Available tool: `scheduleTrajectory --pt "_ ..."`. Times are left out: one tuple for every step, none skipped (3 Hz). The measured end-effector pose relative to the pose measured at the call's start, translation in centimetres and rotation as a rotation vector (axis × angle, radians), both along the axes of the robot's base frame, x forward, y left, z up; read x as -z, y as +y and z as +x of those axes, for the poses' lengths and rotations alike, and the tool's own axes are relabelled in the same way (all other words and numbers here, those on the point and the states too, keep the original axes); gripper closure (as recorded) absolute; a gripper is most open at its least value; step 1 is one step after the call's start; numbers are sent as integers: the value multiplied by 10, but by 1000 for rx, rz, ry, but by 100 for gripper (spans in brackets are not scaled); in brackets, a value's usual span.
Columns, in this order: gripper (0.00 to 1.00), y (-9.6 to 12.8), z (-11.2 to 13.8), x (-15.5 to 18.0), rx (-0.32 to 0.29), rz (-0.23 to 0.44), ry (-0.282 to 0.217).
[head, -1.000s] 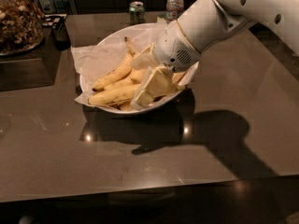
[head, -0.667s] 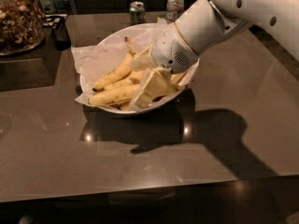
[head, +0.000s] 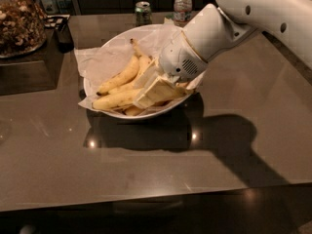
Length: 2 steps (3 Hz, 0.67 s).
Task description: Pick banana from white bowl
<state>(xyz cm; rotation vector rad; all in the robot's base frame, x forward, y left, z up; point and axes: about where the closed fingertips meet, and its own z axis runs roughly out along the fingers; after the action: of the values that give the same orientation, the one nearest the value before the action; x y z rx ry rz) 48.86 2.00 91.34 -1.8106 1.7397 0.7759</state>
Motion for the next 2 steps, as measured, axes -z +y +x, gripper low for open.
scheduleTrajectory --pt "90 0 -1 1 0 -2 1" --pt "100 -1 -1 1 0 -2 0"
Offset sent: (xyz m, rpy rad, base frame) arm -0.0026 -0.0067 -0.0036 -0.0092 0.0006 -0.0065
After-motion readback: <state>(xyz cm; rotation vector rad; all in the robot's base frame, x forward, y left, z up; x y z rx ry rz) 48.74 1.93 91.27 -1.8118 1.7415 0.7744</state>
